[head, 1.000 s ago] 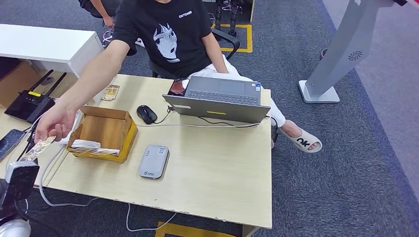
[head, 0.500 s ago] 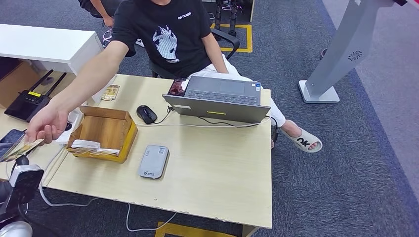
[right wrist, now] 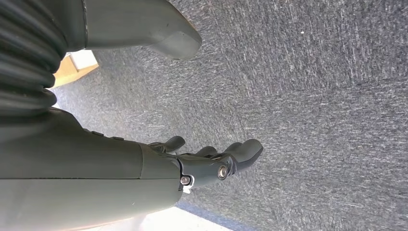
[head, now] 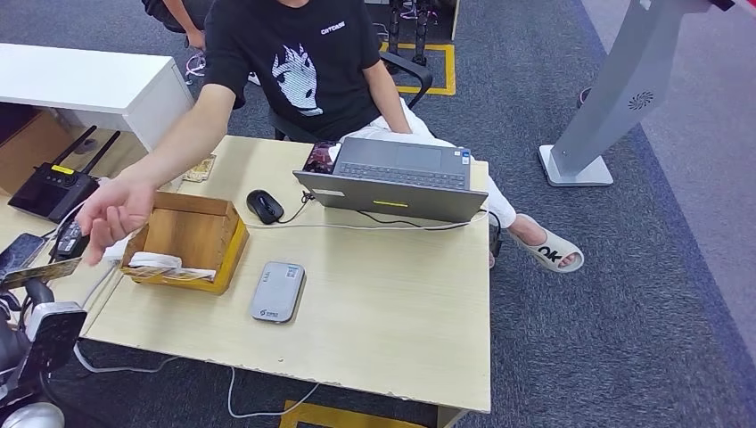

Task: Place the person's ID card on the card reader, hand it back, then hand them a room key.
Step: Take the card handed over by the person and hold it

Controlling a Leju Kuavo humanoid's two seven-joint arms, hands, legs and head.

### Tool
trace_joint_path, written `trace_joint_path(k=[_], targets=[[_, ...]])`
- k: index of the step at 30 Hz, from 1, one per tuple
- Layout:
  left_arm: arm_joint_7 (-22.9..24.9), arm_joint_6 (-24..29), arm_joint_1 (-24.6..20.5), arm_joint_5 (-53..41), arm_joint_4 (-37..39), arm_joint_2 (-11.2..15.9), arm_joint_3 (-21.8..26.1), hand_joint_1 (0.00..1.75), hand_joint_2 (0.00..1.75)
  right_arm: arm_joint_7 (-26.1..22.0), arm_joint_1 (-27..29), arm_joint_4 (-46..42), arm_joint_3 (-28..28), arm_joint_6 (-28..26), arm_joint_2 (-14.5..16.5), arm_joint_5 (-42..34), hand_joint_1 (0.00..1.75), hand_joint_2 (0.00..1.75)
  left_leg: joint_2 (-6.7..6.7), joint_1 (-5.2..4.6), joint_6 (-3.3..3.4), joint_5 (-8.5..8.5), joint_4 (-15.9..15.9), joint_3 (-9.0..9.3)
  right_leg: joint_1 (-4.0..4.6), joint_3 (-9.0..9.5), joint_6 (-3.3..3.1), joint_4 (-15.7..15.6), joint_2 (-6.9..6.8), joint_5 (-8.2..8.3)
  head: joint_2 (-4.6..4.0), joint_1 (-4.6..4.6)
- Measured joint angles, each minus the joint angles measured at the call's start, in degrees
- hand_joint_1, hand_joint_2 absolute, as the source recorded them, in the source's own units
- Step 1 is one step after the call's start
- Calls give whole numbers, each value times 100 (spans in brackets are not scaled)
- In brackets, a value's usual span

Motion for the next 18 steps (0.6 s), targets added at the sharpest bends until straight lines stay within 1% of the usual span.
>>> trace_joint_path(k=[5, 8, 11, 14, 18], targets=[[-22, -48, -6, -9, 0, -10, -41, 175, 175, -9, -1, 0, 0, 6, 0, 18, 0, 175, 0, 0, 0, 0, 0, 1, 0, -4, 0, 0, 0, 0, 0, 0], [-4, -110, -47, -159, 2, -18, -178, 175, 175, -15, -4, 0, 3, 42, 4, 55, 0, 175, -1, 0, 0, 0, 0, 1, 0, -13, 0, -1, -2, 0, 0, 0], [173, -104, -172, -521, 45, -12, -454, 175, 175, -19, -13, 0, 27, 78, 21, 90, 0, 175, -1, 0, 1, 2, 0, 1, 0, -13, 2, -1, -2, 4, 0, 0], [413, -86, -380, -898, 174, 19, -831, 175, 175, -5, -24, 2, 66, 102, 34, 140, 0, 175, -1, -1, 3, 9, 0, -2, 0, -11, 4, -1, -2, 11, 0, 1], [621, -64, -654, -1232, 400, 64, -1300, 175, 175, 10, -31, 2, 103, 120, 41, 183, 0, 175, 1, -1, 6, 14, 1, -4, 0, -12, 4, -1, 0, 16, 0, 1]])
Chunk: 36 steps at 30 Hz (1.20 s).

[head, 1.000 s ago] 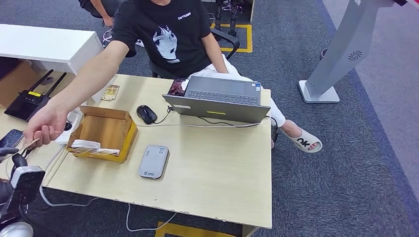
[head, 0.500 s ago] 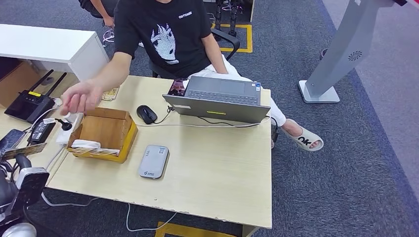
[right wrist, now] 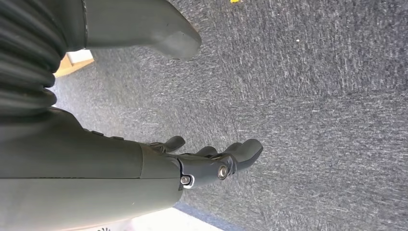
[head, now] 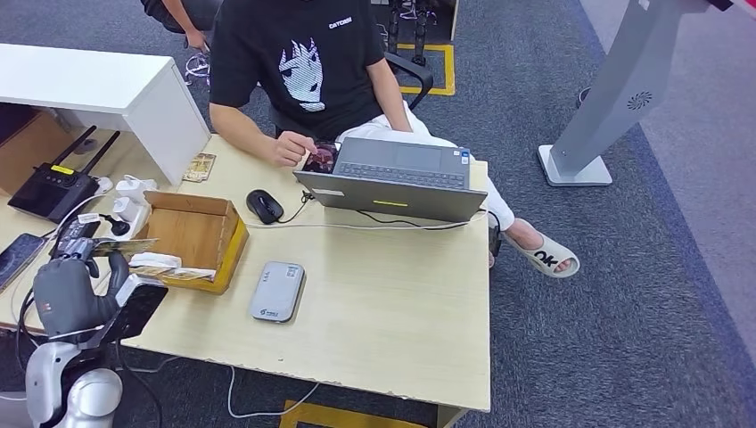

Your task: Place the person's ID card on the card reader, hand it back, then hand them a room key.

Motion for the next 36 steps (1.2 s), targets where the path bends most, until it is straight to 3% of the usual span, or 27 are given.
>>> trace_joint_path(k=[9, 16, 36], targets=[[613, 45, -760, -1170, 840, 122, -1078, 175, 175, 68, -12, 1, 76, 66, 8, 90, 0, 175, 0, -2, 0, 7, 1, -6, 0, -2, 6, 0, 1, 11, 0, -1], [977, -72, -891, -1640, 1412, 246, -1781, 175, 175, 88, -5, 5, 84, 93, 11, 114, 0, 175, 4, -2, 0, 7, 1, -13, 0, -11, 7, 0, 5, 12, -1, -1], [1053, -546, -875, -1641, 1853, 322, -2495, 175, 175, -24, 1, 13, 103, 127, 22, 153, 0, 175, 3, -2, 0, 7, 1, -18, 0, -13, 7, 0, 5, 12, 0, -1]])
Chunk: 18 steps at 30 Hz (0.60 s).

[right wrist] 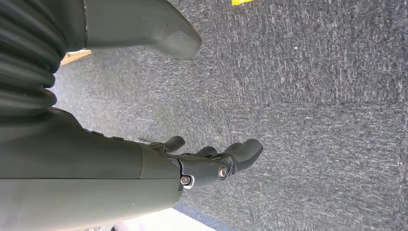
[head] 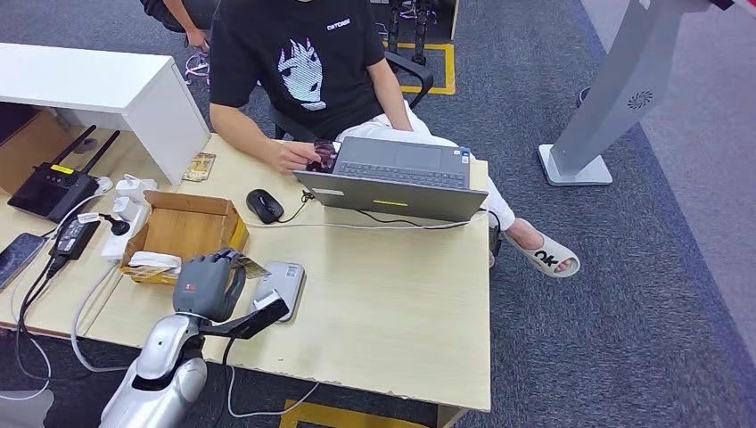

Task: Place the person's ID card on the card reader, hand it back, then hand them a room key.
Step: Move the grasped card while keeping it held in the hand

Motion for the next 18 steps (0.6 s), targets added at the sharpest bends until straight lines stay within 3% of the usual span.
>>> trace_joint_path(k=[11, 18], targets=[[-10, -58, -1, -79, 297, 34, -234, 175, 175, 27, 3, 16, 0, 27, 0, 21, 0, 175, 0, 1, 0, 0, 0, -1, 0, 0, 0, 0, 0, 0, 0, 1], [198, -391, -29, -199, 457, 154, -334, 175, 175, 26, 3, 16, -1, 35, 3, 26, 0, 175, -1, 0, 0, 0, 0, 1, 0, 4, 0, 0, -1, 0, 0, 1]])
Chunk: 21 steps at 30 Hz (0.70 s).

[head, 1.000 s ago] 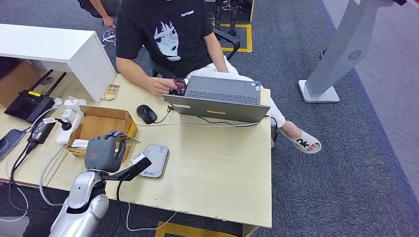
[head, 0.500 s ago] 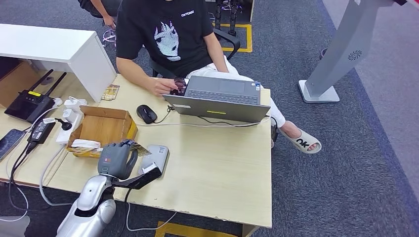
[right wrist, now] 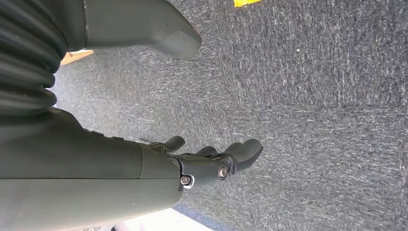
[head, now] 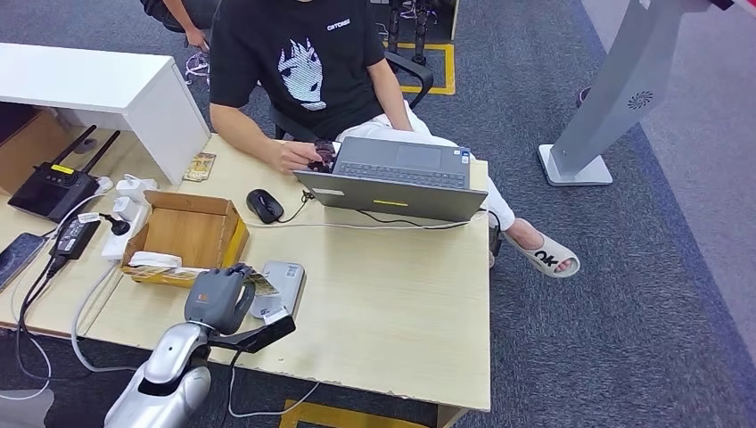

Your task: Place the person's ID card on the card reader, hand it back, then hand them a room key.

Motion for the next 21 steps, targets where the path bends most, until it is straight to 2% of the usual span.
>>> trace_joint_path(k=[13, 21], targets=[[311, -88, -48, -173, 130, 353, -39, 175, 175, -47, 3, 2, -2, 14, 15, -2, 0, 175, 0, 3, -11, 9, -1, 5, 0, 2, -3, 4, 0, 2, 0, -1], [389, 99, -96, 7, -95, 525, 51, 175, 175, -97, 4, 4, -11, 11, 15, -16, 0, 175, 0, 5, -12, 13, -1, 3, 2, -3, -7, 4, 0, 7, 0, 0]])
